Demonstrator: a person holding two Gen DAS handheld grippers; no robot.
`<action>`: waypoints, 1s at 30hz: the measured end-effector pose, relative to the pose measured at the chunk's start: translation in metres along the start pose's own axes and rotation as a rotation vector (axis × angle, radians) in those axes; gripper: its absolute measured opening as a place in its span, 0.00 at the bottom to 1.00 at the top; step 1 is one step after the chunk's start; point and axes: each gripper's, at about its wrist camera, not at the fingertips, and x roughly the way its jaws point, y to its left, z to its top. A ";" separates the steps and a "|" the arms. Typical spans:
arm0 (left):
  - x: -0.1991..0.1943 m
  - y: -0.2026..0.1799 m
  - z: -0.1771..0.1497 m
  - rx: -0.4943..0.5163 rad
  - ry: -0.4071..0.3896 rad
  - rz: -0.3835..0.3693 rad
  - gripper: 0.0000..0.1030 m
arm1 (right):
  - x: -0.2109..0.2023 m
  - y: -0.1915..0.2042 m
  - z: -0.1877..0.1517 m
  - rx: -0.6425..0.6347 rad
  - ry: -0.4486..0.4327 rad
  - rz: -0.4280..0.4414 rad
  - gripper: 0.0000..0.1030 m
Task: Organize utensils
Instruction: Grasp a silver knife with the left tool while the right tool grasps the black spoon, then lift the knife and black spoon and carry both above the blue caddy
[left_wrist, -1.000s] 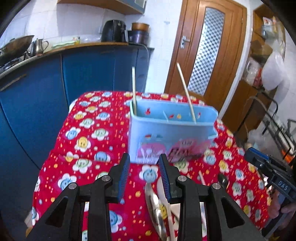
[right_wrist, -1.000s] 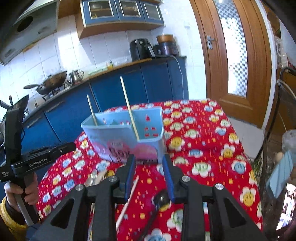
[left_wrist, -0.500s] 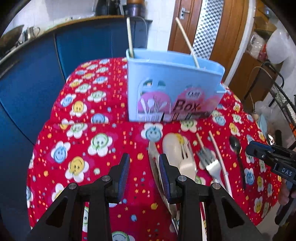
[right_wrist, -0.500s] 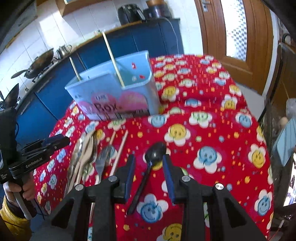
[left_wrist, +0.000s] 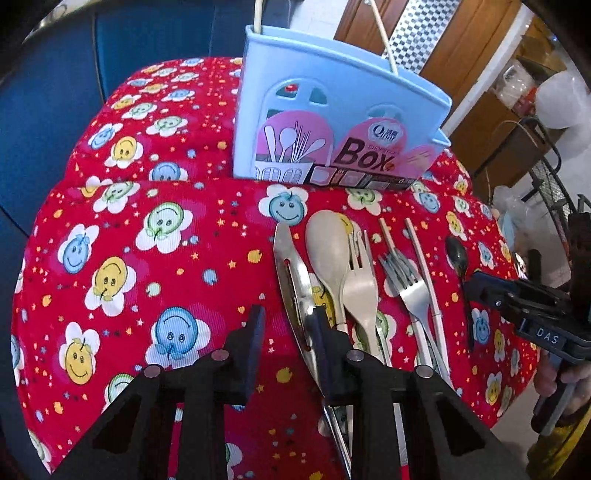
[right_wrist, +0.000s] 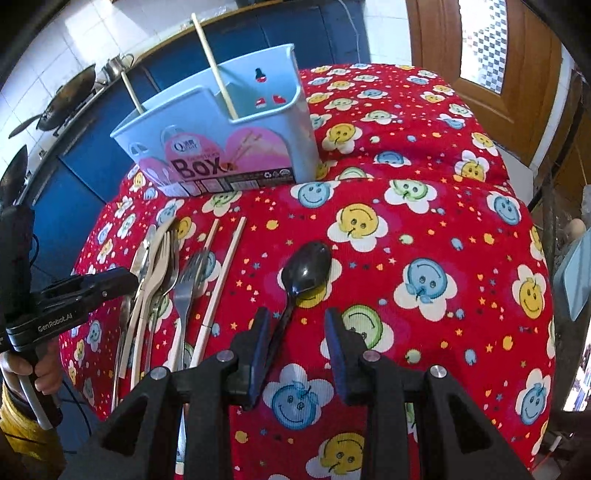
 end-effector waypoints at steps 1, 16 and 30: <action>0.000 0.000 0.001 0.003 0.003 0.004 0.21 | 0.001 0.001 0.001 -0.006 0.007 -0.003 0.32; 0.010 -0.006 0.016 0.004 0.092 -0.004 0.06 | 0.014 0.012 0.018 -0.075 0.056 -0.067 0.14; 0.005 0.001 0.011 -0.019 0.052 -0.089 0.01 | 0.010 0.003 0.013 -0.013 -0.014 0.039 0.05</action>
